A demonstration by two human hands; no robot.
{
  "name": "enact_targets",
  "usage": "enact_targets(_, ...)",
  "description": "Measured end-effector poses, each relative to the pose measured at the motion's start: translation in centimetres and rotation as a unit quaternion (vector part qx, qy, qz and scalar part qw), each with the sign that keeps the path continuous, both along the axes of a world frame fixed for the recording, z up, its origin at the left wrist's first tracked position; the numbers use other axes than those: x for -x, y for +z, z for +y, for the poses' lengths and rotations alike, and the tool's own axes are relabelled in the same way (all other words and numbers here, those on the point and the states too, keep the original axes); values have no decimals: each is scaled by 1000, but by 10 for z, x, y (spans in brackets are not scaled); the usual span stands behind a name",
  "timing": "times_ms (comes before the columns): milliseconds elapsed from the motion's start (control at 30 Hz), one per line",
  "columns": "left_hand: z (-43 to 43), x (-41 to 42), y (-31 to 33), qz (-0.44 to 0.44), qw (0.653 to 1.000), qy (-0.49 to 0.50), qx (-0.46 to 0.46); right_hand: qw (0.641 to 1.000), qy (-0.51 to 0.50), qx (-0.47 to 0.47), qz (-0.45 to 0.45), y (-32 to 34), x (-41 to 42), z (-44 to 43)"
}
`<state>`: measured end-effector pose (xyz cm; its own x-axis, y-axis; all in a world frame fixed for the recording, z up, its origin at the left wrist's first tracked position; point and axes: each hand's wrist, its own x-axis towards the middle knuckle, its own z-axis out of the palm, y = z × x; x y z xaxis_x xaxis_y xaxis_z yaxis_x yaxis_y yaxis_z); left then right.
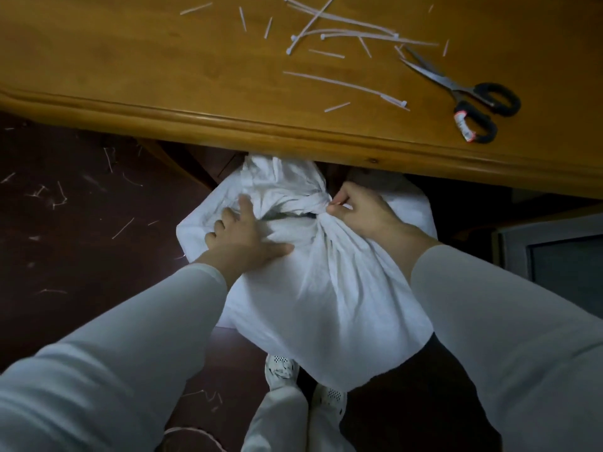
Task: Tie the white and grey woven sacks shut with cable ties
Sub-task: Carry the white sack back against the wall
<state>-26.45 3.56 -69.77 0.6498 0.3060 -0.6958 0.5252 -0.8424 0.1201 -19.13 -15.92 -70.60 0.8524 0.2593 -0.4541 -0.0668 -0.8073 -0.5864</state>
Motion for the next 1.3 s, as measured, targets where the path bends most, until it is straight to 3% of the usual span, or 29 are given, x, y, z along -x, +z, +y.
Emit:
enact_targets(133,6,10,-8,7,992,-94,-78,999,-48,-17,9,-13,21,4)
enact_targets(367,9,32,1,8,996,-86,-10,997,-74,-17,12,-2,45,12)
enact_targets(567,21,44,33,-25,999,-18,38,991,-119,-65,-5,23,76,16)
enact_targets(767,-1,96,79,11,994,-87,60,992,-108,-58,-27,65,124,-13)
enact_targets(967,-57,158,128,-120,985,-108,62,986,-132,-73,-69,132,188,-72)
enact_targets(1133,-90,185,208,-220,966,-127,58,976,-157,-73,-131,207,225,-110)
enact_targets(1300,-118,198,298,-239,951,-185,66,957,-188,-84,-206,294,251,-143)
